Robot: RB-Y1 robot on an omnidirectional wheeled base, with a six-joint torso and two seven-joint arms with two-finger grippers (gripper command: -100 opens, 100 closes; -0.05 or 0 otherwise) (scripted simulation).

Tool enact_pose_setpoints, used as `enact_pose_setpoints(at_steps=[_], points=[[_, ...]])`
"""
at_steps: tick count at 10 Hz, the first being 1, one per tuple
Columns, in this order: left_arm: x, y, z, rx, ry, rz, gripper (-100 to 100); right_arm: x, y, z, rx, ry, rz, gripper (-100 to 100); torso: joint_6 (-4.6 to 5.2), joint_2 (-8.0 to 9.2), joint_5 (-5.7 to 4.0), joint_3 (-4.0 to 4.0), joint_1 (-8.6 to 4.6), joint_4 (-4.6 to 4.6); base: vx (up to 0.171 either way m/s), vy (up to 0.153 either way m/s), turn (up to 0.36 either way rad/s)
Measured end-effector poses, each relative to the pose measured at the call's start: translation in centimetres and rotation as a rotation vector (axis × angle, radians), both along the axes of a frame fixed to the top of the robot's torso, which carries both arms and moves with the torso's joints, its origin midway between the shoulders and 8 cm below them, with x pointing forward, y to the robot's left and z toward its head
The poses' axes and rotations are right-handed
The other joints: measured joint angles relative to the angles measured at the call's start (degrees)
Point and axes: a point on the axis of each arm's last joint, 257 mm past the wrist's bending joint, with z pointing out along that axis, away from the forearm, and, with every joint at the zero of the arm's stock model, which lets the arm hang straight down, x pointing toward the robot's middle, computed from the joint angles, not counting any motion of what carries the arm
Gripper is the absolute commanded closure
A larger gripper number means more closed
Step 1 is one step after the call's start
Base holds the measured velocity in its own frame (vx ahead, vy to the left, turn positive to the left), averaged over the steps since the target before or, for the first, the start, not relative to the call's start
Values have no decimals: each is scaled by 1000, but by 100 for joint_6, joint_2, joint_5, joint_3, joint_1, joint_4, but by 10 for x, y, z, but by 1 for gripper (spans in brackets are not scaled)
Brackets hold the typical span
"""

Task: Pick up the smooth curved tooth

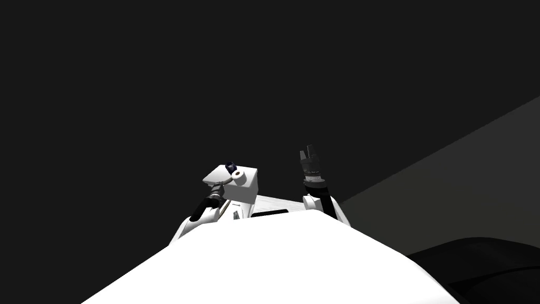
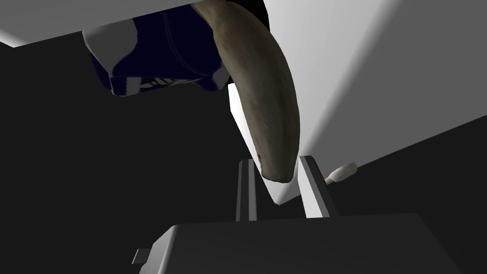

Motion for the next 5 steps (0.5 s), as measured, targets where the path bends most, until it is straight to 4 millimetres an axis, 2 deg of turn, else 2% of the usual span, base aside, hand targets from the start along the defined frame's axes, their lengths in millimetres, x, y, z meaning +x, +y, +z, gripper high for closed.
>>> enact_pose_setpoints(at_steps=[3,4,5], points=[[-23,-17,-1,-6,4,-37,100,0,0,0,0,0,0,0,-4,-9,1,-5,3,-1,98,-1,148],[-31,-25,2,-10,5,-51,100,0,0,0,0,0,0,0,-1,-15,-1,-7,0,0,51,-5,25],[-31,-26,3,-11,4,-53,0,0,0,0,0,0,0,0,3,-5,1,-2,3,1,8,-2,-5]])
